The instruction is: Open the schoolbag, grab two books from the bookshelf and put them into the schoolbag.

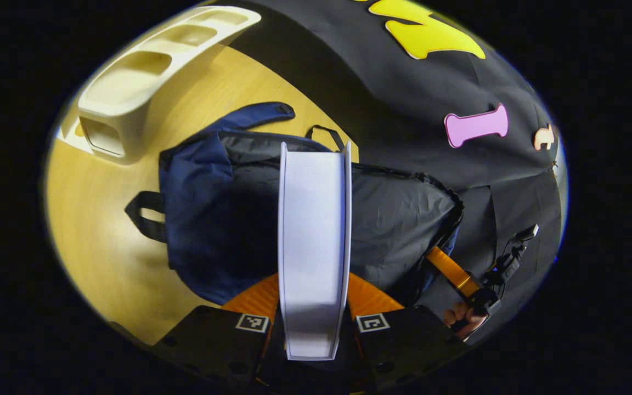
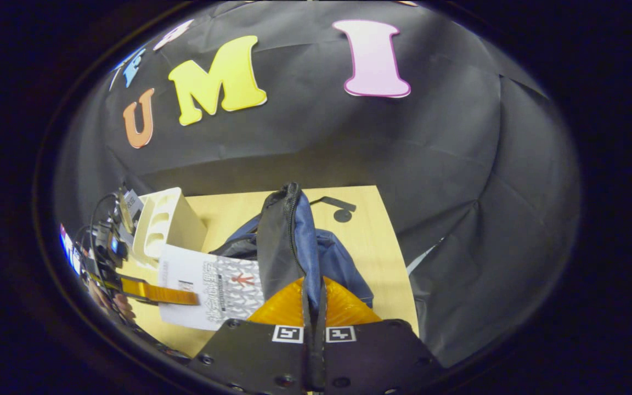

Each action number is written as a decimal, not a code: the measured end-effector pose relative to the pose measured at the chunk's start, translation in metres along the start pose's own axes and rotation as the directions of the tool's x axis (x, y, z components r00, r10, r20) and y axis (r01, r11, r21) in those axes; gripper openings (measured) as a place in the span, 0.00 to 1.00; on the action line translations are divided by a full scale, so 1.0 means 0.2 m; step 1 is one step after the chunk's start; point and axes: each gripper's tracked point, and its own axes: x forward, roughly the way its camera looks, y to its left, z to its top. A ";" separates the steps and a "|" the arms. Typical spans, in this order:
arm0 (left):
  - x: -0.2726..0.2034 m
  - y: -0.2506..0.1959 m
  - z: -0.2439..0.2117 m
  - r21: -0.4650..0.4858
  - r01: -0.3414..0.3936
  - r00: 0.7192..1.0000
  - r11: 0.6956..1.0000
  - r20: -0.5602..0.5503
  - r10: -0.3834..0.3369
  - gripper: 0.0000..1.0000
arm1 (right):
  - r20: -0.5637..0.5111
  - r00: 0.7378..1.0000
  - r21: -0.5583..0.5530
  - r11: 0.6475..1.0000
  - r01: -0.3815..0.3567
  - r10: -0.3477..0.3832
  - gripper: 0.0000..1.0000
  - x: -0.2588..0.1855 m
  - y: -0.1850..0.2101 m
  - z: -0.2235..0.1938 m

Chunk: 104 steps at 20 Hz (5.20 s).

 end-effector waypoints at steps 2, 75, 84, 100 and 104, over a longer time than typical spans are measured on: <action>0.09 0.01 0.00 -0.028 0.061 0.998 0.998 0.002 -0.060 0.44 | -0.005 1.000 -0.009 1.000 0.006 -0.006 0.00 0.00 -0.01 0.01; -1.55 0.97 1.43 0.312 -0.673 0.728 0.670 0.123 0.674 0.97 | -0.083 0.989 -0.050 0.991 0.122 -0.126 0.00 0.08 0.34 0.01; -1.49 1.10 1.39 0.286 -0.684 0.699 0.671 -0.005 0.715 0.75 | -0.078 0.989 -0.065 0.990 0.122 -0.127 0.01 0.09 0.30 0.00; -1.98 0.70 1.20 0.233 -0.642 0.765 0.731 0.133 0.630 0.45 | -0.070 0.994 -0.083 0.994 0.077 -0.082 0.00 0.09 0.31 -0.02; -2.16 0.51 1.12 0.162 -0.548 0.832 0.821 0.209 0.514 0.44 | -0.064 0.996 -0.090 0.994 0.057 -0.063 0.00 0.08 0.34 -0.02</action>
